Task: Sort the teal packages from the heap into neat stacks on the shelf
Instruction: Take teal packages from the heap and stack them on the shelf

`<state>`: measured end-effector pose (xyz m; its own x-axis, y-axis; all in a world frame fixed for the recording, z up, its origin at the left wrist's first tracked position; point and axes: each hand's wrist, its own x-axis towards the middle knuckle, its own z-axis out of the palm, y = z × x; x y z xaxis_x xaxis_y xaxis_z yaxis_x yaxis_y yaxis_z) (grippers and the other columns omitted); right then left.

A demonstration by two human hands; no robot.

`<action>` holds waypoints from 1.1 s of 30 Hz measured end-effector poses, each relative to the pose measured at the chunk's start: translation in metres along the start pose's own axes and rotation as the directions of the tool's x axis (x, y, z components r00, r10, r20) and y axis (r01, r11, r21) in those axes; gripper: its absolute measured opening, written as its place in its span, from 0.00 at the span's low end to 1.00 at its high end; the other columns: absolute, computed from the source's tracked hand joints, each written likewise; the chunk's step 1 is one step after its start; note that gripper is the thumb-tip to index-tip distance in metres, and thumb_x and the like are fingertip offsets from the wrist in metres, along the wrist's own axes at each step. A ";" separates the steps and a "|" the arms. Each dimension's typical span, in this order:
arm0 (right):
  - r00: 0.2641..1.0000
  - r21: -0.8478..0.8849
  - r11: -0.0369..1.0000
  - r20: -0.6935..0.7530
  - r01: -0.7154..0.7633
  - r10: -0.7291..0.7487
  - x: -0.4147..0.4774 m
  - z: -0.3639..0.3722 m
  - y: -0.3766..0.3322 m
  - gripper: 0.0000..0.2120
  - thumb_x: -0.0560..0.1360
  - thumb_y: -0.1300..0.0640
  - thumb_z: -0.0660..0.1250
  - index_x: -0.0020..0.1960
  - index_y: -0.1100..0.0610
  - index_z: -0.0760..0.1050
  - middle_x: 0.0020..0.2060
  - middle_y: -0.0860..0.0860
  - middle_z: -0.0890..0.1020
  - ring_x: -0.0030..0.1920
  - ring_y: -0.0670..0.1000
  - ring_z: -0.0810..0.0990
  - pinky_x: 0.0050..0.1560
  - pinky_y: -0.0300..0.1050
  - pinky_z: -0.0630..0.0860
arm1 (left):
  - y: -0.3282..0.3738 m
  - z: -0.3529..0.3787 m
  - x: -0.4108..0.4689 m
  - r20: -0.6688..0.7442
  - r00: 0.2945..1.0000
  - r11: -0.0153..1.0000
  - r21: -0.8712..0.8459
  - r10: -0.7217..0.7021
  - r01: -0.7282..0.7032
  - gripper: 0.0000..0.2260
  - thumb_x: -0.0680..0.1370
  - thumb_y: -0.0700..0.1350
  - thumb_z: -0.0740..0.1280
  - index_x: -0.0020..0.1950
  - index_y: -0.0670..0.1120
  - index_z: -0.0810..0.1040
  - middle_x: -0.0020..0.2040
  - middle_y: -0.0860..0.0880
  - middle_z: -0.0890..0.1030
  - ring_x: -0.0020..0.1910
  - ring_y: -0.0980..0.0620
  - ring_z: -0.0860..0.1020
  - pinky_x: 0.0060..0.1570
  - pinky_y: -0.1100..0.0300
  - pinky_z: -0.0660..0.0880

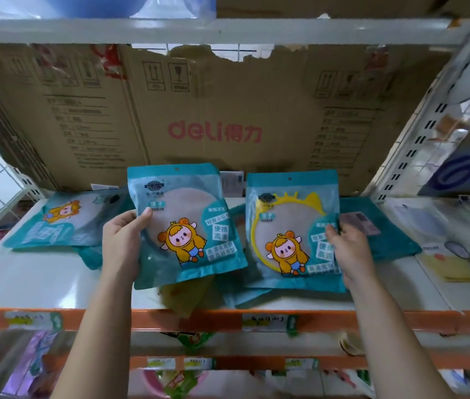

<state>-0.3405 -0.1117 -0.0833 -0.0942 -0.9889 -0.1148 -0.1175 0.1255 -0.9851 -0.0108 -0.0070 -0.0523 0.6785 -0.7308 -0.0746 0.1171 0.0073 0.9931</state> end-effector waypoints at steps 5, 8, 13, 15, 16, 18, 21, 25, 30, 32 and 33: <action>0.983 0.105 0.994 -0.183 -0.008 0.027 -0.007 -0.043 0.010 0.08 0.81 0.61 0.59 0.51 0.58 0.78 0.43 0.56 0.81 0.45 0.58 0.79 0.47 0.55 0.74 | 0.002 0.024 -0.005 0.119 0.992 0.998 0.038 0.048 -0.053 0.06 0.79 0.42 0.66 0.47 0.43 0.82 0.40 0.48 0.85 0.39 0.48 0.83 0.41 0.52 0.81; 0.966 0.108 0.994 -0.255 -0.008 0.036 -0.013 -0.074 0.015 0.07 0.81 0.60 0.60 0.51 0.61 0.76 0.40 0.55 0.80 0.40 0.57 0.79 0.44 0.51 0.74 | 0.001 0.047 -0.018 0.211 0.977 0.999 0.020 0.022 -0.026 0.07 0.79 0.39 0.64 0.46 0.42 0.81 0.37 0.50 0.84 0.36 0.51 0.82 0.36 0.56 0.81; 0.944 0.168 0.986 -0.325 -0.007 0.062 -0.025 -0.133 0.020 0.06 0.81 0.59 0.62 0.47 0.55 0.77 0.40 0.53 0.82 0.38 0.54 0.81 0.43 0.50 0.76 | -0.009 0.098 -0.050 0.302 0.953 0.999 0.033 0.009 -0.021 0.06 0.79 0.40 0.64 0.46 0.40 0.80 0.34 0.50 0.83 0.35 0.50 0.81 0.40 0.50 0.79; 0.941 0.192 0.981 -0.330 -0.015 0.079 -0.031 -0.160 0.021 0.07 0.81 0.58 0.62 0.46 0.54 0.77 0.39 0.52 0.82 0.36 0.52 0.81 0.40 0.47 0.76 | -0.015 0.123 -0.066 0.323 0.946 1.000 0.016 0.002 -0.008 0.06 0.80 0.39 0.64 0.49 0.39 0.80 0.36 0.49 0.84 0.37 0.48 0.81 0.41 0.47 0.79; 0.940 0.194 0.981 -0.328 -0.025 0.089 -0.033 -0.175 0.023 0.07 0.81 0.58 0.62 0.46 0.54 0.77 0.39 0.52 0.82 0.36 0.52 0.81 0.39 0.46 0.76 | -0.018 0.137 -0.075 0.325 0.946 1.000 0.012 0.000 -0.004 0.06 0.79 0.39 0.64 0.48 0.39 0.81 0.36 0.49 0.84 0.38 0.48 0.81 0.42 0.48 0.79; 0.940 0.183 0.982 -0.327 -0.034 0.094 -0.039 -0.209 0.028 0.07 0.81 0.57 0.62 0.47 0.55 0.77 0.39 0.53 0.82 0.35 0.53 0.81 0.38 0.45 0.76 | -0.026 0.166 -0.096 0.321 0.947 1.000 0.019 -0.007 0.001 0.06 0.79 0.39 0.65 0.46 0.43 0.81 0.36 0.51 0.84 0.37 0.50 0.82 0.42 0.52 0.80; 0.923 0.141 0.990 -0.379 -0.014 0.068 -0.043 -0.268 0.038 0.06 0.80 0.58 0.63 0.50 0.58 0.78 0.40 0.52 0.82 0.33 0.46 0.81 0.35 0.40 0.75 | -0.040 0.212 -0.135 0.347 0.937 0.999 0.028 -0.031 0.022 0.06 0.80 0.40 0.65 0.46 0.44 0.81 0.40 0.48 0.85 0.39 0.50 0.83 0.42 0.53 0.80; 0.891 0.199 0.980 -0.438 -0.033 0.118 -0.048 -0.347 0.046 0.04 0.80 0.59 0.64 0.50 0.57 0.77 0.40 0.52 0.82 0.32 0.45 0.81 0.34 0.40 0.75 | -0.054 0.271 -0.185 0.368 0.930 1.000 0.016 -0.019 0.015 0.06 0.79 0.38 0.65 0.46 0.42 0.82 0.41 0.45 0.84 0.39 0.49 0.82 0.40 0.56 0.79; 0.862 0.232 0.972 -0.486 -0.028 0.141 -0.058 -0.429 0.058 0.06 0.80 0.59 0.63 0.54 0.59 0.77 0.39 0.50 0.82 0.30 0.45 0.81 0.33 0.41 0.72 | -0.071 0.336 -0.239 0.362 0.932 1.000 -0.017 -0.012 0.019 0.05 0.78 0.37 0.66 0.48 0.41 0.81 0.42 0.44 0.83 0.40 0.48 0.81 0.41 0.55 0.79; 0.838 0.264 0.964 -0.520 -0.024 0.164 -0.062 -0.454 0.062 0.03 0.80 0.59 0.63 0.51 0.57 0.76 0.38 0.49 0.81 0.32 0.47 0.80 0.33 0.42 0.72 | -0.073 0.360 -0.256 0.380 0.925 0.999 -0.018 -0.027 0.037 0.05 0.79 0.37 0.65 0.49 0.42 0.81 0.42 0.47 0.83 0.39 0.51 0.81 0.39 0.57 0.78; 0.823 0.283 0.959 -0.539 -0.023 0.179 -0.063 -0.465 0.065 0.03 0.80 0.60 0.64 0.50 0.56 0.76 0.38 0.49 0.80 0.32 0.47 0.79 0.34 0.43 0.72 | -0.075 0.372 -0.262 0.391 0.920 0.999 -0.013 -0.034 0.042 0.05 0.79 0.37 0.65 0.48 0.43 0.81 0.42 0.48 0.83 0.40 0.51 0.81 0.39 0.58 0.78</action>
<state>-0.8018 -0.0048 -0.0805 -0.6319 -0.7483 -0.2020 0.1697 0.1207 -0.9781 -0.4672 -0.0701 -0.0737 0.3362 -0.9394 -0.0670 0.1550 -0.0150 0.9878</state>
